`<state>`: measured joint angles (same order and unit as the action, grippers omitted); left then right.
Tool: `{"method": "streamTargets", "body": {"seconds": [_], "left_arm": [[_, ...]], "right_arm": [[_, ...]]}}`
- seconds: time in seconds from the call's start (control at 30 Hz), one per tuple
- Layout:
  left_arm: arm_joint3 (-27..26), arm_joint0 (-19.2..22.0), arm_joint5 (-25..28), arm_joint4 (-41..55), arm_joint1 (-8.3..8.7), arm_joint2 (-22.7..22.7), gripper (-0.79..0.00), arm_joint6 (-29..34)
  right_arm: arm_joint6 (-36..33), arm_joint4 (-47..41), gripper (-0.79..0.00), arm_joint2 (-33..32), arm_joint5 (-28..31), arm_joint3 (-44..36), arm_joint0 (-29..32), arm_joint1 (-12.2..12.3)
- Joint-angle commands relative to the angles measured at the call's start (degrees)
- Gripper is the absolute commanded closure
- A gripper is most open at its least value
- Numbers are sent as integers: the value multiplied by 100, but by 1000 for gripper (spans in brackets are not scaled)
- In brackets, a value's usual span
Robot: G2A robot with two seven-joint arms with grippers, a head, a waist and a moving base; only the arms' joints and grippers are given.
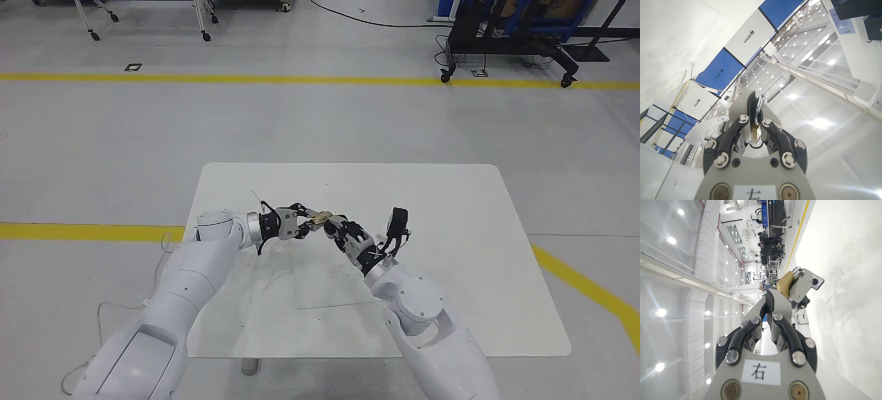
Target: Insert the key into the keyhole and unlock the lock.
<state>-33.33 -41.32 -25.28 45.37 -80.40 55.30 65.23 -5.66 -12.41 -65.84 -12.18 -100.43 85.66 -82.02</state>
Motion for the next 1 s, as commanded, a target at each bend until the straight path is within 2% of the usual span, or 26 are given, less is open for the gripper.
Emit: {"method": "streamTargets", "body": {"seconds": [0.0,0.2,0.37,0.4,0.43,0.47,0.67,0.7,0.73,0.8,0.87,0.9,0.97], "left_arm": [[-6,-1,16,-15,-2,-3,0,-25],[-27,-1,45,-69,-4,-10,0,-99],[-77,-24,238,-107,-3,19,0,-303],[-110,-35,329,-138,-1,27,0,-396],[-174,-63,450,-162,2,41,0,-497],[-208,-77,523,-178,5,53,0,-563],[-565,-251,895,-314,59,165,0,-886],[-638,-288,976,-350,72,184,0,-912],[-733,-328,1113,-367,87,218,0,-911],[-864,-424,1253,-372,119,290,0,-892],[-975,-499,1307,-400,151,350,0,-891],[-1038,-529,1307,-431,164,363,0,-872],[-1111,-576,1293,-471,184,385,0,-856]], "right_arm": [[54,-7,0,53,-46,91,-109,-15],[225,22,0,109,-33,188,-193,-34],[202,27,0,93,161,9,-30,-21],[180,6,-139,75,192,-48,23,-15],[155,-62,-326,49,242,-125,99,-10],[144,-117,-785,33,267,-163,139,-8],[-159,-432,-785,-3,148,-307,424,22],[-207,-581,-763,-31,117,-308,442,22],[-245,-746,-717,-61,84,-288,457,20],[-285,-1013,-683,-132,57,-228,442,17],[-358,-1167,-529,-161,35,-158,399,17],[-386,-1204,-486,-170,42,-132,381,19],[-440,-1271,-462,-172,50,-101,360,20]]}}
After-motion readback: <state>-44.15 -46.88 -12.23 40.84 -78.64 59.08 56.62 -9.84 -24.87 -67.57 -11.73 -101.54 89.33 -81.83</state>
